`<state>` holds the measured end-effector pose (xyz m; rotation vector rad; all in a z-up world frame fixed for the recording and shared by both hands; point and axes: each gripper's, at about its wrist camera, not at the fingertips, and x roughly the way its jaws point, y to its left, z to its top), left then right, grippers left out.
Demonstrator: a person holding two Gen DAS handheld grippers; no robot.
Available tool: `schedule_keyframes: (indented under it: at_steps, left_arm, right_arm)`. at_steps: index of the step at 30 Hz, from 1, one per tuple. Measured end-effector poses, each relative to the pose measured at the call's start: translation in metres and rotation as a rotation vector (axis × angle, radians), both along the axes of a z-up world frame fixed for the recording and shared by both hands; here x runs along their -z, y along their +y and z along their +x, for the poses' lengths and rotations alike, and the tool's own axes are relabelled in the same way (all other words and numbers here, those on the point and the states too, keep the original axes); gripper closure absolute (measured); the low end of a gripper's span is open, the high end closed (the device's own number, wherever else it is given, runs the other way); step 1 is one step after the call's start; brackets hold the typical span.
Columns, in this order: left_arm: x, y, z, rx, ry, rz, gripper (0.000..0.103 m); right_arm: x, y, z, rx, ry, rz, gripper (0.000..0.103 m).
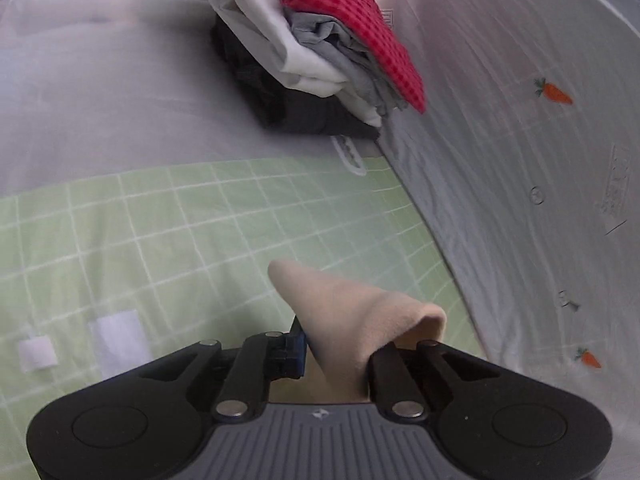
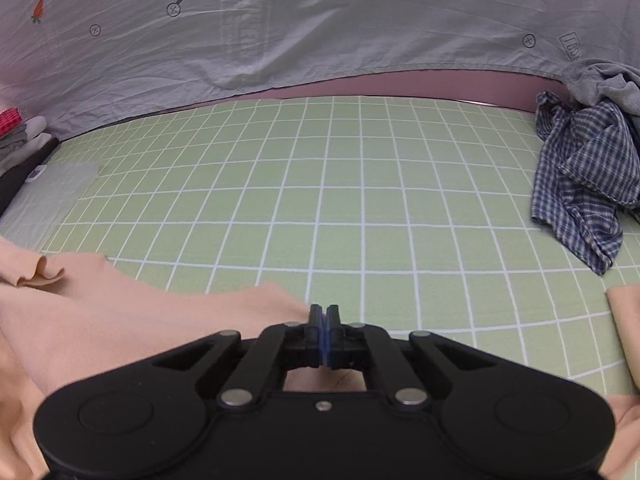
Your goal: Fold clothes
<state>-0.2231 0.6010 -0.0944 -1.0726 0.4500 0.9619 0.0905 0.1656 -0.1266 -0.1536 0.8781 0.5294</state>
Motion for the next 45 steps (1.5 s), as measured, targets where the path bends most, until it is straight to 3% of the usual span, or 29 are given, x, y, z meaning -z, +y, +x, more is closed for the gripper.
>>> schedule_keyframes:
  at_steps: [2, 4, 5, 7, 8, 10, 11, 13, 15, 18, 21, 26, 30, 35, 38, 39, 41, 43, 45]
  left_arm:
    - [0.010, 0.000, 0.001, -0.007, 0.090, -0.036, 0.086]
    - [0.017, -0.003, -0.002, -0.009, 0.103, -0.078, 0.070]
    - [0.020, -0.004, -0.004, -0.009, 0.111, -0.096, 0.068]
    - [0.019, -0.008, -0.003, 0.014, 0.156, -0.076, 0.057]
    - [0.016, -0.010, -0.001, 0.038, 0.170, -0.056, 0.054]
    - [0.008, -0.013, 0.003, 0.085, 0.197, -0.015, 0.034]
    - [0.001, -0.015, 0.004, 0.097, 0.201, 0.021, 0.031]
    - [-0.012, -0.018, 0.004, 0.119, 0.198, 0.100, 0.026]
    - [-0.026, -0.019, 0.007, 0.155, 0.190, 0.171, 0.018]
    - [-0.043, -0.021, 0.022, 0.227, 0.199, 0.261, 0.016]
    - [-0.051, -0.025, 0.040, 0.291, 0.209, 0.316, 0.014]
    - [-0.033, -0.037, 0.088, 0.474, 0.277, 0.286, 0.014]
    - [-0.010, -0.052, 0.132, 0.678, 0.303, 0.261, 0.014]
    - [0.016, -0.073, 0.184, 0.944, 0.359, 0.300, 0.014]
    - [0.029, -0.085, 0.208, 1.131, 0.407, 0.328, 0.019]
    - [0.032, -0.089, 0.212, 1.186, 0.409, 0.338, 0.026]
    - [0.037, -0.096, 0.218, 1.272, 0.405, 0.333, 0.050]
    - [0.043, -0.100, 0.222, 1.289, 0.437, 0.342, 0.088]
    - [0.042, -0.099, 0.223, 1.295, 0.427, 0.368, 0.095]
  right_arm:
    - [0.001, -0.004, 0.003, 0.016, 0.012, 0.014, 0.102]
    - [0.003, -0.005, 0.003, 0.026, 0.023, 0.021, 0.102]
    - [0.004, -0.002, 0.002, 0.028, 0.026, 0.013, 0.102]
    - [0.007, 0.000, 0.001, 0.036, 0.034, 0.004, 0.101]
    - [0.007, 0.000, 0.000, 0.042, 0.037, 0.009, 0.101]
    - [0.008, 0.000, -0.002, 0.042, 0.052, 0.012, 0.099]
    - [0.007, -0.001, -0.002, 0.040, 0.053, 0.011, 0.095]
    - [0.006, -0.001, -0.003, 0.036, 0.056, 0.009, 0.077]
    - [0.003, -0.003, -0.002, 0.039, 0.058, 0.024, 0.069]
    - [0.002, -0.005, 0.000, 0.047, 0.067, 0.049, 0.058]
    - [0.005, -0.003, 0.002, 0.048, 0.088, 0.054, 0.055]
    - [0.011, 0.000, 0.004, 0.049, 0.123, 0.062, 0.055]
    - [0.013, 0.001, 0.005, 0.045, 0.133, 0.045, 0.055]
    - [0.016, 0.002, 0.007, 0.031, 0.164, 0.054, 0.055]
    - [0.019, 0.006, 0.008, -0.004, 0.179, 0.043, 0.058]
    - [0.019, 0.007, 0.009, -0.019, 0.186, 0.043, 0.063]
    - [0.019, 0.011, 0.010, -0.058, 0.189, 0.025, 0.070]
    - [0.018, 0.014, 0.011, -0.093, 0.177, -0.003, 0.096]
    - [0.017, 0.012, 0.014, -0.109, 0.178, 0.020, 0.100]
